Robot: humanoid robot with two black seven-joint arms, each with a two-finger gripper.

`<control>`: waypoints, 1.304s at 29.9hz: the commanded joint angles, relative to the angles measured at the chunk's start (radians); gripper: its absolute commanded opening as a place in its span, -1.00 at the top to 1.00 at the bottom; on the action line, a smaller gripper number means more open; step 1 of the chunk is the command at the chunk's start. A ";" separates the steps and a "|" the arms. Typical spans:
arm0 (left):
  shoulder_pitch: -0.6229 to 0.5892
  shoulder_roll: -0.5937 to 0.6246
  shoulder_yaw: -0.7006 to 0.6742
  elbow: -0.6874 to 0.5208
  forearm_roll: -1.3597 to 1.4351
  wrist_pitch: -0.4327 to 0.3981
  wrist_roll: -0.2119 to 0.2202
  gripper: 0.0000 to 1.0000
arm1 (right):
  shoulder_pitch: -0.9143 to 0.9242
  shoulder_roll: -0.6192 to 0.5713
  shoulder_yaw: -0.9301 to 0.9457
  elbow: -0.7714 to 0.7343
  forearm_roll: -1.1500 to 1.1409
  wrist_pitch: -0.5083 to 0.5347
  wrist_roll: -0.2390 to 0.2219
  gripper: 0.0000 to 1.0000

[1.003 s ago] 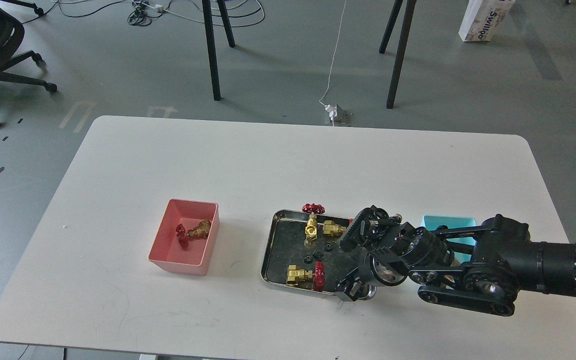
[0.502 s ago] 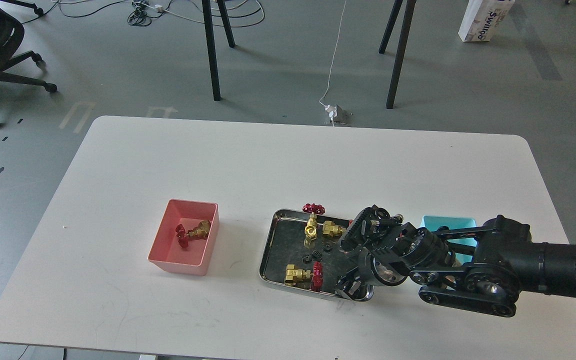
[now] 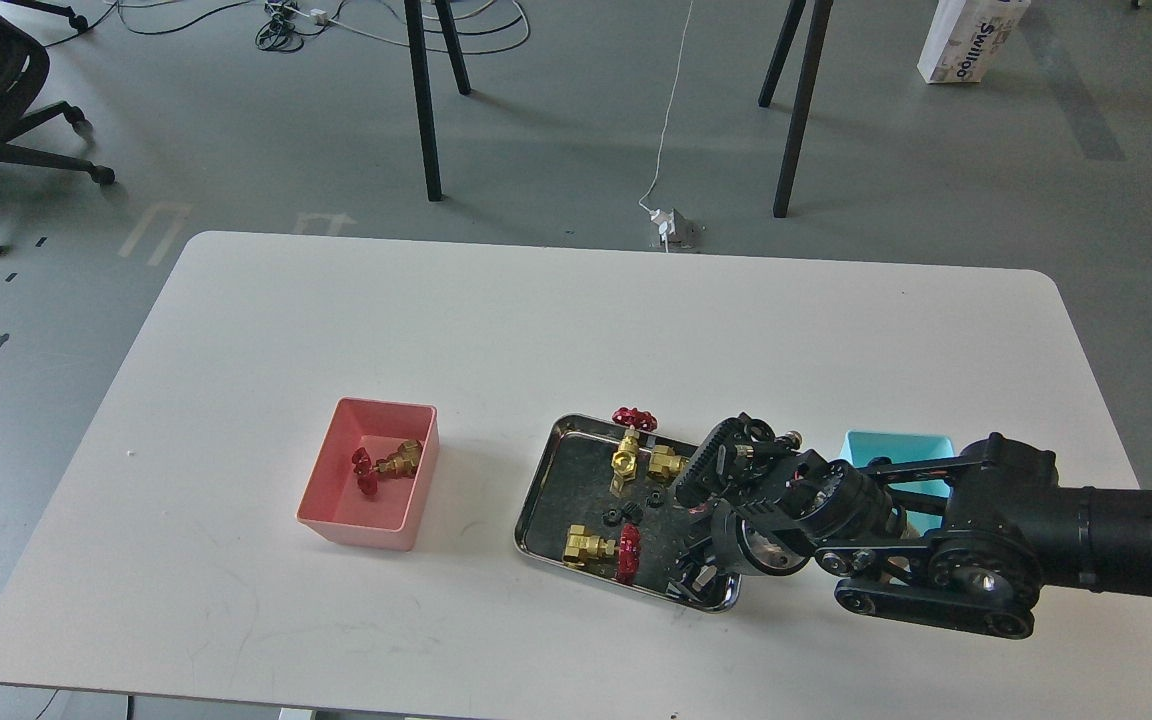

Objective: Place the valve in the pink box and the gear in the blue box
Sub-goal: 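Grasp a small black gear in the tray with the right gripper, then carry the gear to the light-blue box and release it inside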

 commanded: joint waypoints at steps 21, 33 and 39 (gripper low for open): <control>0.002 -0.002 0.006 0.000 0.001 0.001 0.000 -0.90 | -0.011 -0.660 0.153 0.263 0.140 -0.001 -0.010 0.85; -0.012 0.001 0.006 0.000 0.001 0.001 0.000 -0.90 | -0.120 -0.543 0.225 0.157 0.139 -0.001 -0.011 0.15; -0.010 -0.001 0.008 0.000 0.001 0.001 0.002 -0.90 | -0.138 -0.512 0.247 0.157 0.143 -0.001 -0.016 -0.42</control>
